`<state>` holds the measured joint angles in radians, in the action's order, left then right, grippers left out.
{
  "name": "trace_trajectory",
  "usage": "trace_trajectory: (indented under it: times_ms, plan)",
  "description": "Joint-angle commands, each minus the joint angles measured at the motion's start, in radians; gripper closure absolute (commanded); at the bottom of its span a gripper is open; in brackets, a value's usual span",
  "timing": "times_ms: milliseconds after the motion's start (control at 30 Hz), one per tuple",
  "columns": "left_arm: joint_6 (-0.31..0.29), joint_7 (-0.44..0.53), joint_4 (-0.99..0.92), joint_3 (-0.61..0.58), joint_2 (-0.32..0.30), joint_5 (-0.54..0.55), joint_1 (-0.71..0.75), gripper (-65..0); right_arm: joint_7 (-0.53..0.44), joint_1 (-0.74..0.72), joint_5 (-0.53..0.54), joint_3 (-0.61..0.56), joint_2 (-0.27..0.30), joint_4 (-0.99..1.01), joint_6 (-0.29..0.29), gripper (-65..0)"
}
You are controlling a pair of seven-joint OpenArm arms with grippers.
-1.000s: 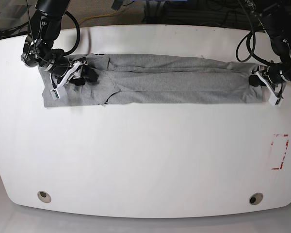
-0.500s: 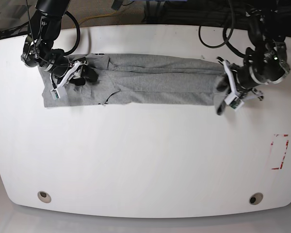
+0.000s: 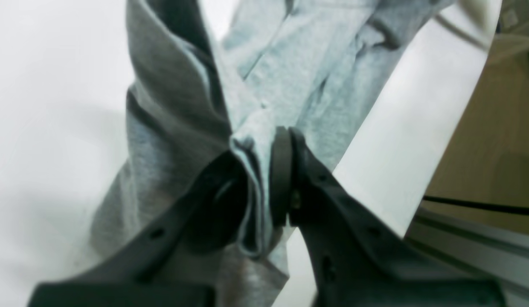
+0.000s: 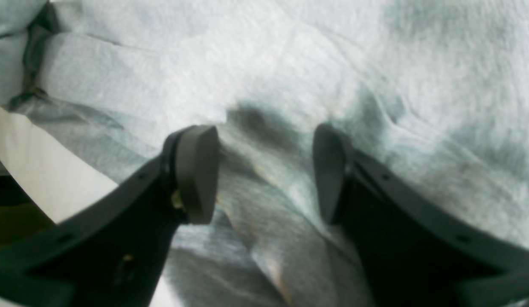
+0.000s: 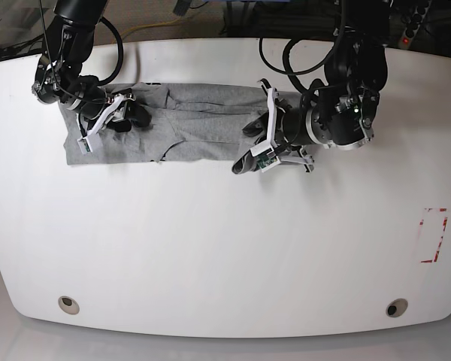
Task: Fold the T-shirt properly
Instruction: 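Release the strip end and move the left gripper inward to grasp the strip, then regrasp both ends of the grey strip with both grippers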
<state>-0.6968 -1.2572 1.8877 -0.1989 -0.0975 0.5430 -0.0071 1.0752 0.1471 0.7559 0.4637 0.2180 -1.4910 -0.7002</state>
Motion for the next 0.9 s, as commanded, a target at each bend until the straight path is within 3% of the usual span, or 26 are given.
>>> trace_trajectory:
  times_ms: [0,200,367,433,567,700,867]
  plan:
    - [-0.001,0.018,-0.009,-0.003,0.012,0.018,-0.015,-1.5,0.01,-0.007,-0.017,0.004,0.008,-0.01,0.002,-34.2]
    - [-0.001,0.018,-0.05,-0.006,0.017,0.018,-0.017,-19.0,0.01,-0.019,-0.017,0.004,0.007,-0.01,0.002,-34.2]
    - [-0.001,0.021,-0.043,-0.063,0.02,0.019,-0.029,-41.1,0.01,-0.02,-0.017,0.004,0.008,-0.01,0.002,-34.2]
    - [0.05,0.021,-0.037,-0.096,0.022,0.027,-0.037,-47.9,0.01,-0.02,-0.017,0.004,0.011,-0.012,0.002,-34.2]
    - [0.156,0.021,0.034,-0.142,0.041,0.025,-0.04,-50.6,0.01,-0.02,-0.017,0.004,0.016,-0.012,0.002,-34.2]
    - [0.151,0.021,0.08,-0.101,0.038,0.021,-0.044,-50.6,0.01,-0.028,-0.012,0.004,0.016,-0.013,0.002,-34.2]
    - [0.151,0.023,0.08,0.066,-0.005,0.019,-0.04,-50.6,0.017,-0.034,-0.011,0.007,0.016,-0.116,0.002,-34.2]
